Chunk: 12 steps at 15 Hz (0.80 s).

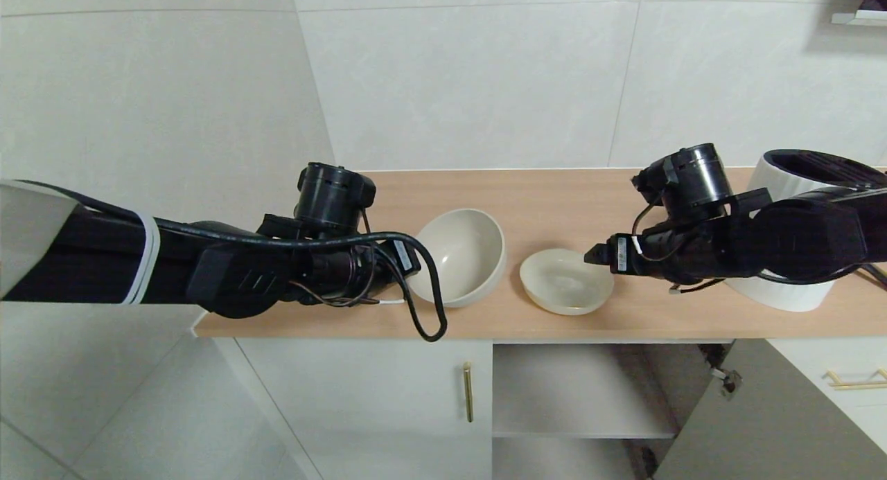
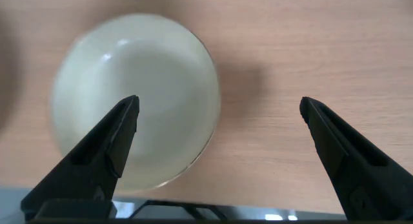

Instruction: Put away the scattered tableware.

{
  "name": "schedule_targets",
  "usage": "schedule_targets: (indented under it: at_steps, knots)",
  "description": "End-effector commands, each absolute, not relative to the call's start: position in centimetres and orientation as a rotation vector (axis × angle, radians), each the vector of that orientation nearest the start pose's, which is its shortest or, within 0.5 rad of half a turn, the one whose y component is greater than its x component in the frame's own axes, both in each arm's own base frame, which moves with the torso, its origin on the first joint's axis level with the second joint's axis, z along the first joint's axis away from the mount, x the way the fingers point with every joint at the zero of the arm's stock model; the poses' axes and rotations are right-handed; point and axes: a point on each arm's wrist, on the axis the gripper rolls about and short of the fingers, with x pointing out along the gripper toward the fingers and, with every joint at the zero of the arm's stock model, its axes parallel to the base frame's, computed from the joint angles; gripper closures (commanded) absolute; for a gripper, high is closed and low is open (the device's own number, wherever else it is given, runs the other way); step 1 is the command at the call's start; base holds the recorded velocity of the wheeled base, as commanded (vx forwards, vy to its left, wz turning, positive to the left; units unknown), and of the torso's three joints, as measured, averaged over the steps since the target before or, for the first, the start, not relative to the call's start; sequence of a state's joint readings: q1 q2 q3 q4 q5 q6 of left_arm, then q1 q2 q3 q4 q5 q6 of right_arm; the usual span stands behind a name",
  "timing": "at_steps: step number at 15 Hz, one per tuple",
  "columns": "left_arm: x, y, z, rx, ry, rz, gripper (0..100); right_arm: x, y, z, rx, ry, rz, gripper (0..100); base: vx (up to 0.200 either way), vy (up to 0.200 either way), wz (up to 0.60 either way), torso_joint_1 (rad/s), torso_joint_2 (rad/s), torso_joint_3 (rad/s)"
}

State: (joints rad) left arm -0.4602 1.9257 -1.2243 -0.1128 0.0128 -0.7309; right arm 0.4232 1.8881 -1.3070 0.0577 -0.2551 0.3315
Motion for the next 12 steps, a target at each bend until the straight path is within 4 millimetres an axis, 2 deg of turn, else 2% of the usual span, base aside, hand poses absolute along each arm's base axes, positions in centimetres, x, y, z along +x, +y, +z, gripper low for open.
schedule_targets:
  at_steps: [1, 11, 12]
  knots:
    - [33.2, -16.4, 17.2, -0.562, 0.696, -0.204, 100, 34.0, 15.2, 17.3, 0.077, 0.661, 0.049, 0, 0.000, 0.000, 0.00, 0.000, 0.00, 0.000]
    - [33.2, -16.4, 17.2, -0.562, 0.696, -0.204, 100, 34.6, 15.6, 16.1, 0.068, 0.670, 0.039, 0, 0.000, 0.000, 0.00, 0.000, 0.00, 0.000]
    - [33.2, -16.4, 17.2, -0.563, 0.696, -0.202, 100, 34.7, 15.6, 16.0, 0.067, 0.673, 0.039, 100, 0.000, 0.000, 0.00, 0.000, 0.00, 0.000]
